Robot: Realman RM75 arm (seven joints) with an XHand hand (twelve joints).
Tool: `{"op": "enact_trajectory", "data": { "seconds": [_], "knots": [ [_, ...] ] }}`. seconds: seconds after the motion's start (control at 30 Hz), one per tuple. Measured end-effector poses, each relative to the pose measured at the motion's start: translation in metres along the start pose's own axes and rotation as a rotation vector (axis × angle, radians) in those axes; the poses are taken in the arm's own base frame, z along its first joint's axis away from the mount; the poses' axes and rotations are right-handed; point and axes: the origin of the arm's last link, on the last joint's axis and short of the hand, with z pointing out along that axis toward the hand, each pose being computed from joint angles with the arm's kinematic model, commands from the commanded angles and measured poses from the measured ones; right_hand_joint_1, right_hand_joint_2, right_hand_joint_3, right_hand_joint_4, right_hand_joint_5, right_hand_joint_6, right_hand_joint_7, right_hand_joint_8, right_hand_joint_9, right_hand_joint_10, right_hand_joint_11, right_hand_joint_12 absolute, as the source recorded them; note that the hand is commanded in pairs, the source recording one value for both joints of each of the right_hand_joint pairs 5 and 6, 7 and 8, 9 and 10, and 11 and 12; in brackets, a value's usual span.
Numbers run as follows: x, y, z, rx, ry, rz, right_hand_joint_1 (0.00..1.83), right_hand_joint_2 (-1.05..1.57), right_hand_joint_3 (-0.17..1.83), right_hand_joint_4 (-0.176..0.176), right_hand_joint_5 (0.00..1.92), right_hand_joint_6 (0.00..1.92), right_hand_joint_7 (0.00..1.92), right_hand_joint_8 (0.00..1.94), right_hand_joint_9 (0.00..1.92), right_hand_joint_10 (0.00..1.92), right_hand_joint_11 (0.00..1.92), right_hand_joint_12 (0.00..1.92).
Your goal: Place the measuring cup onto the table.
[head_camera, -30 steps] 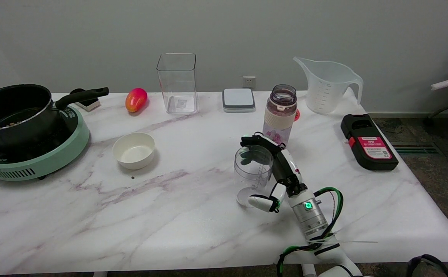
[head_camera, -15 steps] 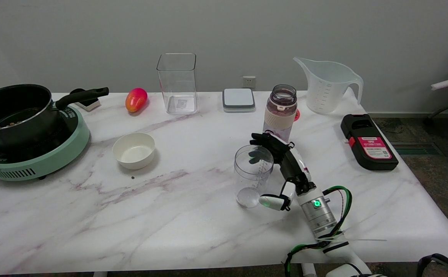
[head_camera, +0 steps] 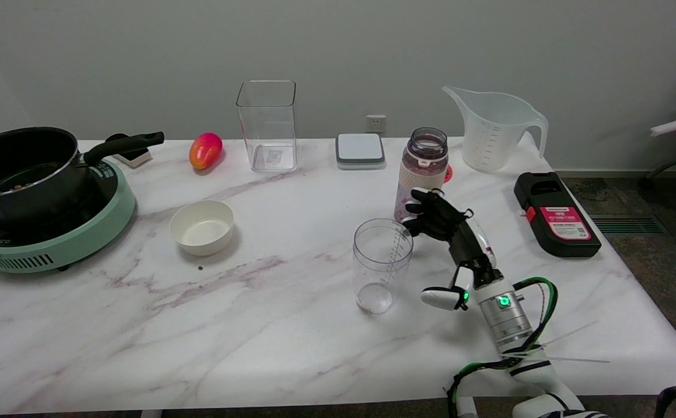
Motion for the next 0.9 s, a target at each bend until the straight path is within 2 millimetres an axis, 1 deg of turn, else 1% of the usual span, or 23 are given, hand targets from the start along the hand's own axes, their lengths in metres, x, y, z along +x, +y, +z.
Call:
{"op": "enact_trajectory", "data": {
  "seconds": [0.07, 0.17, 0.2, 0.23, 0.27, 0.3, 0.33, 0.37, 0.43, 0.5, 0.53, 0.6, 0.63, 0.67, 0.7, 0.73, 0.77, 0.8, 0.9],
  "knots": [
    [0.007, 0.000, -0.001, -0.001, 0.012, -0.002, 1.32, -0.76, 1.31, 0.000, 0.41, 0.41, 0.58, 0.58, 0.79, 0.79, 0.82, 0.82],
    [0.017, -0.001, -0.003, -0.004, 0.031, -0.001, 1.32, -0.62, 1.16, 0.000, 0.41, 0.41, 0.84, 0.84, 0.92, 0.92, 0.82, 0.82],
    [0.021, -0.001, -0.004, -0.004, 0.037, 0.000, 1.33, -0.53, 1.15, 0.000, 0.43, 0.43, 0.92, 0.92, 0.97, 0.97, 0.83, 0.83],
    [0.025, -0.001, -0.005, -0.003, 0.043, 0.001, 1.35, -0.35, 1.15, 0.000, 0.48, 0.48, 1.03, 1.03, 1.08, 1.08, 0.84, 0.84],
    [0.029, -0.002, -0.006, -0.001, 0.049, 0.003, 1.37, -0.15, 1.08, 0.000, 0.53, 0.53, 1.11, 1.11, 1.22, 1.22, 0.89, 0.89],
    [0.034, -0.002, -0.008, 0.001, 0.055, 0.006, 1.37, 0.05, 0.98, 0.000, 0.59, 0.59, 1.18, 1.18, 1.32, 1.32, 1.01, 1.01],
    [0.038, -0.002, -0.009, 0.005, 0.063, 0.009, 1.37, 0.19, 0.90, 0.000, 0.65, 0.65, 1.22, 1.22, 1.38, 1.38, 1.13, 1.13],
    [0.042, -0.003, -0.011, 0.008, 0.069, 0.012, 1.37, 0.26, 0.87, 0.000, 0.70, 0.70, 1.25, 1.25, 1.42, 1.42, 1.20, 1.20],
    [0.052, -0.005, -0.015, 0.020, 0.085, 0.020, 1.36, 0.36, 0.84, 0.000, 0.77, 0.77, 1.32, 1.32, 1.47, 1.47, 1.28, 1.28],
    [0.064, -0.008, -0.021, 0.041, 0.106, 0.033, 1.34, 0.52, 0.81, 0.000, 0.92, 0.92, 1.44, 1.44, 1.52, 1.52, 1.32, 1.32],
    [0.070, -0.010, -0.025, 0.052, 0.118, 0.040, 1.32, 0.53, 0.83, 0.000, 0.97, 0.97, 1.46, 1.46, 1.54, 1.54, 1.33, 1.33],
    [0.082, -0.015, -0.032, 0.072, 0.142, 0.051, 1.27, 0.56, 0.88, 0.000, 1.12, 1.12, 1.57, 1.57, 1.56, 1.56, 1.33, 1.33],
    [0.087, -0.017, -0.037, 0.082, 0.155, 0.057, 1.24, 0.64, 0.89, 0.000, 1.26, 1.26, 1.66, 1.66, 1.62, 1.62, 1.37, 1.37],
    [0.093, -0.020, -0.041, 0.094, 0.171, 0.065, 1.19, 0.82, 0.83, 0.000, 1.51, 1.51, 1.78, 1.78, 1.71, 1.71, 1.45, 1.45],
    [0.098, -0.022, -0.045, 0.103, 0.185, 0.070, 1.14, 1.03, 0.74, 0.000, 1.76, 1.76, 1.87, 1.87, 1.77, 1.77, 1.53, 1.53],
    [0.103, -0.025, -0.049, 0.117, 0.205, 0.079, 1.12, 1.18, 0.66, 0.000, 1.91, 1.91, 1.91, 1.91, 1.82, 1.82, 1.58, 1.58],
    [0.109, -0.029, -0.052, 0.133, 0.228, 0.085, 1.12, 1.23, 0.59, 0.000, 1.92, 1.92, 1.92, 1.92, 1.88, 1.88, 1.64, 1.64],
    [0.114, -0.032, -0.056, 0.145, 0.248, 0.088, 1.12, 1.24, 0.56, 0.000, 1.92, 1.92, 1.92, 1.92, 1.88, 1.88, 1.65, 1.65],
    [0.131, -0.044, -0.065, 0.191, 0.330, 0.092, 1.13, 1.23, 0.55, 0.000, 1.92, 1.92, 1.92, 1.92, 1.90, 1.90, 1.66, 1.66]
  ]
}}
